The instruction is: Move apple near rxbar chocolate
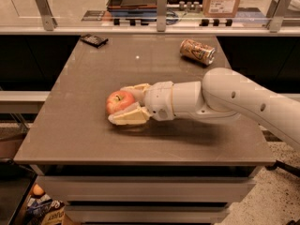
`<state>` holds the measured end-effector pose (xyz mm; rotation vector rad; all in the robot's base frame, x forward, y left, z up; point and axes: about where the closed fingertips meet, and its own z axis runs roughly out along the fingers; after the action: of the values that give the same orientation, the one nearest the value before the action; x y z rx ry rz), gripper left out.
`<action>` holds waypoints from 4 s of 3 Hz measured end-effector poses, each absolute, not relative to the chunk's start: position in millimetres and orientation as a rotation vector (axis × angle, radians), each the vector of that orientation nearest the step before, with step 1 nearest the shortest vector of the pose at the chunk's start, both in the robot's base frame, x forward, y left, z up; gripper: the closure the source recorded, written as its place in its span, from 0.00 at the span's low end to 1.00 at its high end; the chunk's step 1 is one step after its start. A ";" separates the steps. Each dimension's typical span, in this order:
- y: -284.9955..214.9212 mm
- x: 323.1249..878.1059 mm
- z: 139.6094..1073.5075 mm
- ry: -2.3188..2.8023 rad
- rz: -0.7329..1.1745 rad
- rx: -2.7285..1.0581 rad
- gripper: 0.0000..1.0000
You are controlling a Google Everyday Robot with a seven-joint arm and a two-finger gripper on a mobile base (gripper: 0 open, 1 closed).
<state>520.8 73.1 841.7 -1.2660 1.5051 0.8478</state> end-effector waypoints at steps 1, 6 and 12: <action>75.2 519.8 842.3 1.502 0.849 -1.270 0.65; 40.4 587.5 904.7 1.599 0.710 -1.137 1.00; 92.3 817.4 905.1 1.697 0.478 -1.015 1.00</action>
Offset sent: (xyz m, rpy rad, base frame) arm -0.0009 0.0019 0.0006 -0.0003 -0.0010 0.0035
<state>817.4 92.3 905.1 -1.0152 1.6970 0.4778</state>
